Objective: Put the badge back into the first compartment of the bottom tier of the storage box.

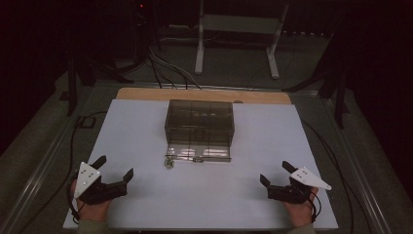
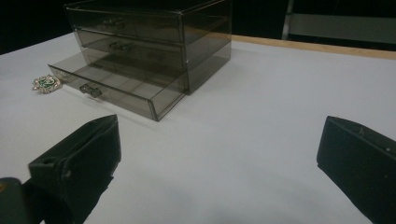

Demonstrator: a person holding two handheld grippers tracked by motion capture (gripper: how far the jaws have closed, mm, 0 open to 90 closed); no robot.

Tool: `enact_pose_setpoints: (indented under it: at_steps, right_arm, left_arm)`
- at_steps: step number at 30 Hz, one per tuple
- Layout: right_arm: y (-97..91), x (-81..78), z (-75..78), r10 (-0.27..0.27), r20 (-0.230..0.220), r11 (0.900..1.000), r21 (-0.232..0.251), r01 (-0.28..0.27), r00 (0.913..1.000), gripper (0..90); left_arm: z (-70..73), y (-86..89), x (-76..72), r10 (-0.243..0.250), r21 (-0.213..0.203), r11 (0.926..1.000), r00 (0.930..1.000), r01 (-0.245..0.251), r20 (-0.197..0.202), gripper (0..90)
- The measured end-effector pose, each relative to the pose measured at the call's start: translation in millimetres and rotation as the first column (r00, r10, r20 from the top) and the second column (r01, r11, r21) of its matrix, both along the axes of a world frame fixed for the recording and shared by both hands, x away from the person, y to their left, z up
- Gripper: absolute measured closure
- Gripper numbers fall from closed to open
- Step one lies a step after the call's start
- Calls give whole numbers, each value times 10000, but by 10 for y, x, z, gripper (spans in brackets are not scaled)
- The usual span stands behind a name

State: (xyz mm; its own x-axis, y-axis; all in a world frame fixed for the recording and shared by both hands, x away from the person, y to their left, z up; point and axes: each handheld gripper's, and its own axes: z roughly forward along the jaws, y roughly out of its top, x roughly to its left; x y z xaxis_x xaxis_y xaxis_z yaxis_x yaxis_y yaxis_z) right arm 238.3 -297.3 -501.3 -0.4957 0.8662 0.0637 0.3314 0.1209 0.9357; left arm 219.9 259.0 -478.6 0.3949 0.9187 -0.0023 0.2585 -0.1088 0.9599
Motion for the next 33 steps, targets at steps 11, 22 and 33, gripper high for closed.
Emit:
enact_pose_setpoints:
  at_steps: [11,22,33]
  right_arm:
    - [-16,-8,6,-243,61,9997,38,243,9997,3]
    - [-22,-5,4,-352,47,9994,43,351,9994,3]
    - [-25,-6,4,-452,1,9989,88,452,9990,3]
  left_arm:
    - [17,-21,24,195,220,9996,9998,-195,0,7]
    - [77,-81,78,165,170,9997,9987,-157,-473,7]
    - [94,-177,200,144,261,9996,9975,-127,-689,7]
